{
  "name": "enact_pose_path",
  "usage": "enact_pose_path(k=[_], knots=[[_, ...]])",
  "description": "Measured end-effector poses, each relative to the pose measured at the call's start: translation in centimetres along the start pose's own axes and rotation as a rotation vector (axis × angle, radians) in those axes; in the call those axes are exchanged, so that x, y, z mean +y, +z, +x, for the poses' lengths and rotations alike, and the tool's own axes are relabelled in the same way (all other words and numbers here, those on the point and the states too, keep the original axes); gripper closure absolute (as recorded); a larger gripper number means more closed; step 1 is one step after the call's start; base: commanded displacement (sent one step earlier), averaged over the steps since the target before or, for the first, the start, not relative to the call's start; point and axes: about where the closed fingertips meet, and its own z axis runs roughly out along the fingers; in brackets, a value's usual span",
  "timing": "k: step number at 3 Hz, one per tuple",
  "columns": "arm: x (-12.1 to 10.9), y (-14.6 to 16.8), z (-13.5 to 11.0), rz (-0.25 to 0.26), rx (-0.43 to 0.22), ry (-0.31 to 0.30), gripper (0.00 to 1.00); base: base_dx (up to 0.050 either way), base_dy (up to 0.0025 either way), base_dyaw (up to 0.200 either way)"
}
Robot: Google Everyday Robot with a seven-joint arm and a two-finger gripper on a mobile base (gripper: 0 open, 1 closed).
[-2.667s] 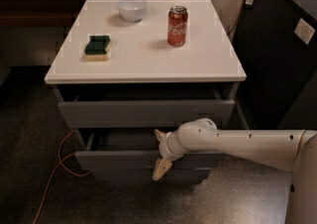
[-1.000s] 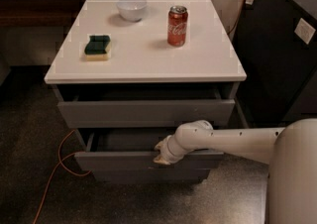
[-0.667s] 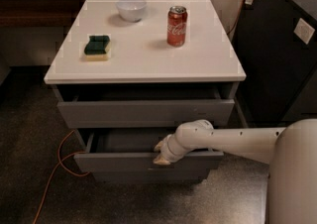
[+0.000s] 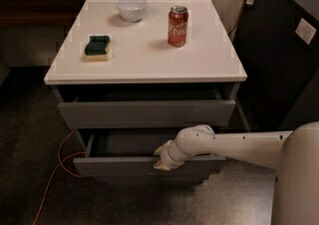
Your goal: Place coke can into middle drawer
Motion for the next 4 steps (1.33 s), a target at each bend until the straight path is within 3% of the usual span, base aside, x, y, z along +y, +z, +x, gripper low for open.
enact_pose_path(k=[3, 4], knots=[[2.1, 0.4, -0.1, -0.038, -0.012, -0.013, 1.00, 0.000, 0.00000, 0.000], [2.1, 0.4, -0.1, -0.038, -0.012, -0.013, 0.82, 0.000, 0.00000, 0.000]])
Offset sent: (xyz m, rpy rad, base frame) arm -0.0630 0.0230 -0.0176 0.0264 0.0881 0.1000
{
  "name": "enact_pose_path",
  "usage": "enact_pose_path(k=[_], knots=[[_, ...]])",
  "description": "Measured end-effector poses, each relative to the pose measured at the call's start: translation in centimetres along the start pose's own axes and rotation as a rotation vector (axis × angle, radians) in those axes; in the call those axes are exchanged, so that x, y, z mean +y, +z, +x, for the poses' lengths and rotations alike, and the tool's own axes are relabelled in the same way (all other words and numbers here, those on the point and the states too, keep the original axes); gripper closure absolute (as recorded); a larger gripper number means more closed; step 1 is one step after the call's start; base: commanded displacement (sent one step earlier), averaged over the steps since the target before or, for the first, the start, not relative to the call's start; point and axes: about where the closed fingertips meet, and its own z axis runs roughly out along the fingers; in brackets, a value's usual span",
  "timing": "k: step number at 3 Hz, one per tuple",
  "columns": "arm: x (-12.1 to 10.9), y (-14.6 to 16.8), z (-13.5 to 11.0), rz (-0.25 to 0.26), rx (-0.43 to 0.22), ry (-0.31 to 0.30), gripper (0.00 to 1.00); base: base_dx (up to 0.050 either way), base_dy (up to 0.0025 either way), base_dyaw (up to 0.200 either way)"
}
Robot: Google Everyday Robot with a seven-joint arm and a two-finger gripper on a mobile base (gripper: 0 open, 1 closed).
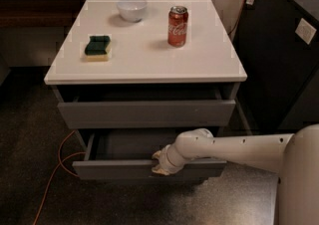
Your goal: Place coke can into middle drawer
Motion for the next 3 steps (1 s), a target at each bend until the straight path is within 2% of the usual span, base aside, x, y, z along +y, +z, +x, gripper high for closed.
enact_pose_path(k=[1, 2, 3], knots=[[0.9, -0.7, -1.0, 0.001, -0.008, -0.024, 0.51, 0.000, 0.00000, 0.000], [0.9, -0.7, -1.0, 0.001, -0.008, -0.024, 0.28, 0.000, 0.00000, 0.000], [1.4, -2.2, -3.0, 0.019, -0.013, -0.072, 0.05, 0.000, 0.00000, 0.000]])
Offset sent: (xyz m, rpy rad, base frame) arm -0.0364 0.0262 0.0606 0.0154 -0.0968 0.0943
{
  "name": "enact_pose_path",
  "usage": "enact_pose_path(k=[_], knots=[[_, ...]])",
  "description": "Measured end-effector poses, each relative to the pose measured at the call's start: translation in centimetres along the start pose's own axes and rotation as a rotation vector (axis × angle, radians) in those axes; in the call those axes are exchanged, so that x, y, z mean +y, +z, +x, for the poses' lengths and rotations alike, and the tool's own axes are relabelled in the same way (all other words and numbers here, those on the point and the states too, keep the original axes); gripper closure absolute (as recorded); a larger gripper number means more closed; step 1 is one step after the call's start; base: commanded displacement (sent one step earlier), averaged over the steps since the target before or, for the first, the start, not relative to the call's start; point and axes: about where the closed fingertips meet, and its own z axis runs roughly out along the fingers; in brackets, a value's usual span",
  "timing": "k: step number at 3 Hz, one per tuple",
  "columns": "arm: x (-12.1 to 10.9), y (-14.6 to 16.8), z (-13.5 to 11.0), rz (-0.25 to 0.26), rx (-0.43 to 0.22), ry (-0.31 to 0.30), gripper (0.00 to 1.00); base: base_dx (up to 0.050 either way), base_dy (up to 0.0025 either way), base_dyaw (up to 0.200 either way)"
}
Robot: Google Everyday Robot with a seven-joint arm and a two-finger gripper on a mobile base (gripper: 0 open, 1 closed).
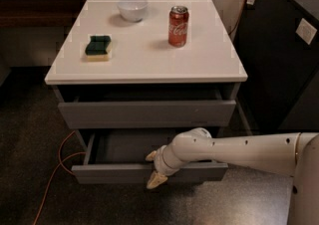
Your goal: Place coke can into middle drawer
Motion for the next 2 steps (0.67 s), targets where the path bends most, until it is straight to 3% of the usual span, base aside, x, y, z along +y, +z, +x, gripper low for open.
enact_pose_path(k=[1, 2], knots=[[-0.1, -1.6, -2.0, 0.021, -0.003, -0.047, 0.00, 0.000, 0.00000, 0.000], [-1.2, -2.6, -2.8, 0.038, -0.005, -0.066, 0.02, 0.000, 0.00000, 0.000]])
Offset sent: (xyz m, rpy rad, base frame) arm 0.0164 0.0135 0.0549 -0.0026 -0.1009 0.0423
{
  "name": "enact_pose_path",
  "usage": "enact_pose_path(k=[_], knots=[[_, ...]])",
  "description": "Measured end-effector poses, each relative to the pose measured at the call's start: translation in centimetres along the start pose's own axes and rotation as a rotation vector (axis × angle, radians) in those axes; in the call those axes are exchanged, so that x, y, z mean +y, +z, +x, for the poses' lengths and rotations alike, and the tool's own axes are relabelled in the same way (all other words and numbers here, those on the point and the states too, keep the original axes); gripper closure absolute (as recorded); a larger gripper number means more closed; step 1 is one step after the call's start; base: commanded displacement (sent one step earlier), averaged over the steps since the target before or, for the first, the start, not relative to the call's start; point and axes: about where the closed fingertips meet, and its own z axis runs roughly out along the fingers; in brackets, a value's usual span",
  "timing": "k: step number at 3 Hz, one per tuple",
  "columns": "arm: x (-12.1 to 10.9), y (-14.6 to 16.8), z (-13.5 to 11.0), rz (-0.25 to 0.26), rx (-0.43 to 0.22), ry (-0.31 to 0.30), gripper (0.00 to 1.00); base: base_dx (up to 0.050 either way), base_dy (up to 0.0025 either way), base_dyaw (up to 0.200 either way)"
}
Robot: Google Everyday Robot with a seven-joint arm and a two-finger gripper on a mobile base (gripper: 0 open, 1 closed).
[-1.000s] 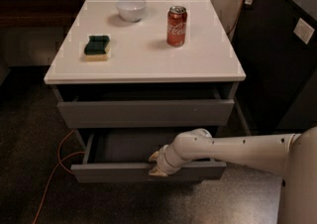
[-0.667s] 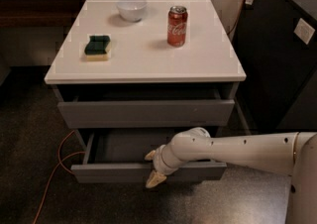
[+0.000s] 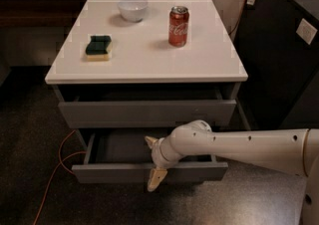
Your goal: Place coke can into middle drawer
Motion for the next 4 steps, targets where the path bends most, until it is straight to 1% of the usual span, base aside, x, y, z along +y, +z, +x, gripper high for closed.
enact_pose_path(k=[1, 2, 3, 4], knots=[[-1.9, -0.5, 0.2, 0.014, -0.015, 0.006, 0.24, 0.000, 0.00000, 0.000], [-3.9, -1.1, 1.0, 0.044, -0.048, 0.039, 0.48, 0.000, 0.00000, 0.000], [-5.4, -1.1, 2.1, 0.084, -0.048, 0.070, 0.70, 0.000, 0.00000, 0.000], [-7.0, -0.3, 3.9, 0.116, -0.033, 0.117, 0.93, 0.000, 0.00000, 0.000]])
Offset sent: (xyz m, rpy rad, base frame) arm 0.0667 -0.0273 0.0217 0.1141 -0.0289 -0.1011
